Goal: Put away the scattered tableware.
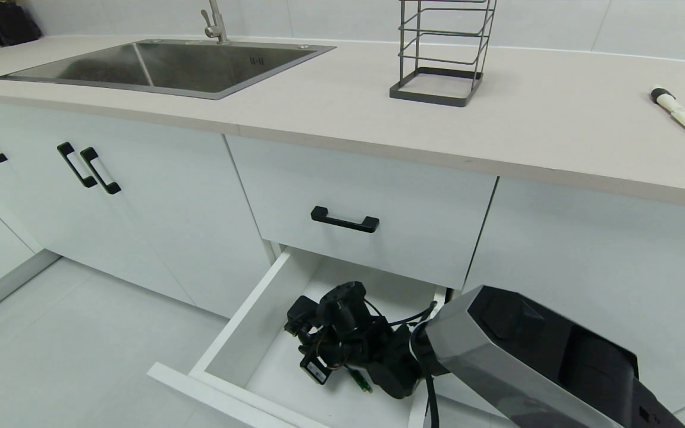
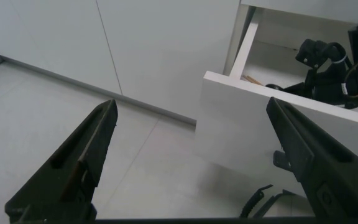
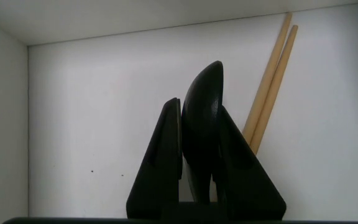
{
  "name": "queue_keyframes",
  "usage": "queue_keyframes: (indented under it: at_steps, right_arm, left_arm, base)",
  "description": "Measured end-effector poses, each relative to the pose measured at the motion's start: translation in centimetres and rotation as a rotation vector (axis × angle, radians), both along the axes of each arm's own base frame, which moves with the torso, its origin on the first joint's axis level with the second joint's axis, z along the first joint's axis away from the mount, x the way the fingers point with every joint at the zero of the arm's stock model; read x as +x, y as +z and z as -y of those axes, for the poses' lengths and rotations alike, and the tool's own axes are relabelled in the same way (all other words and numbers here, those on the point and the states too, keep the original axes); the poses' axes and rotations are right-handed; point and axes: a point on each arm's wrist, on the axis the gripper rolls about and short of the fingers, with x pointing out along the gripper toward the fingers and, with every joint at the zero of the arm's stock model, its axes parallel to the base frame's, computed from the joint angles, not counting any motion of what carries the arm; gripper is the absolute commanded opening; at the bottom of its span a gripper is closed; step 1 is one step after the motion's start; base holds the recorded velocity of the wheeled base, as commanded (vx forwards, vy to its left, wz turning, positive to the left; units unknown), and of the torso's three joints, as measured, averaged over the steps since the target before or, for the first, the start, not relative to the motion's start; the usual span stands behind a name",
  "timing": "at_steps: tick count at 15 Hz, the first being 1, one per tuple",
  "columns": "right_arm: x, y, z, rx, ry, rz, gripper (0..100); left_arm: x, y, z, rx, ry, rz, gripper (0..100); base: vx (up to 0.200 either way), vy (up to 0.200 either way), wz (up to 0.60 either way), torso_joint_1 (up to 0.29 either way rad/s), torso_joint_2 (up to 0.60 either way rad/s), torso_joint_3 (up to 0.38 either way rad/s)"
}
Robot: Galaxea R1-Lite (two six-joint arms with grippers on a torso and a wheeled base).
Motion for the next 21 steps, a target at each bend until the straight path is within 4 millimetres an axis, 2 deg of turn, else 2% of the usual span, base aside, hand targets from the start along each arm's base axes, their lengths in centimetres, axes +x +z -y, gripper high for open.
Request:
queue_keyframes:
  at_steps: [4,6,8,10,12,14,16,20,21]
  right_arm:
    - [0.0,0.2,-0.1,0.008,0.002,0.002,100]
    - [-0.3,1.1,-0.3,0.018,0.008,0.012,100]
    - [-1.1,2.8,-0.8,0.040,0.026,0.030,100]
    - [-2.2,5.2,-1.3,0.076,0.048,0.057,100]
    - [-3.5,6.6,-1.4,0.078,0.069,0.056,100]
    - [-6.2,9.7,-0.7,0.096,0.106,0.069,100]
    - [-9.4,13.1,2.2,0.119,0.129,0.084,100]
    - [-15.4,14.9,10.7,0.167,0.146,0.084,100]
    - [-16.6,15.4,13.5,0.185,0.138,0.084,100]
  left_arm:
    - [0.0,0.0,0.0,0.000,0.000,0.000,100]
    - [0.0,0.0,0.0,0.000,0.000,0.000,100]
    - [0.0,0.0,0.0,0.000,0.000,0.000,100]
    - [0.0,0.0,0.0,0.000,0.000,0.000,100]
    - [0.0,0.0,0.0,0.000,0.000,0.000,100]
    - [0.0,0.0,0.0,0.000,0.000,0.000,100]
    - [0.0,0.0,0.0,0.000,0.000,0.000,100]
    - [0.0,0.0,0.0,0.000,0.000,0.000,100]
    - [0.0,0.0,0.0,0.000,0.000,0.000,100]
  base:
    - [0.000,0.000,0.00,0.000,0.00,0.000]
    - [0.000,0.000,0.00,0.000,0.00,0.000]
    - [0.000,0.000,0.00,0.000,0.00,0.000]
    - [0.000,0.000,0.00,0.000,0.00,0.000]
    - [0.000,0.000,0.00,0.000,0.00,0.000]
    - [0.000,0.000,0.00,0.000,0.00,0.000]
    - [0.000,0.000,0.00,0.000,0.00,0.000]
    - [0.000,0.000,0.00,0.000,0.00,0.000]
    - [0.000,0.000,0.00,0.000,0.00,0.000]
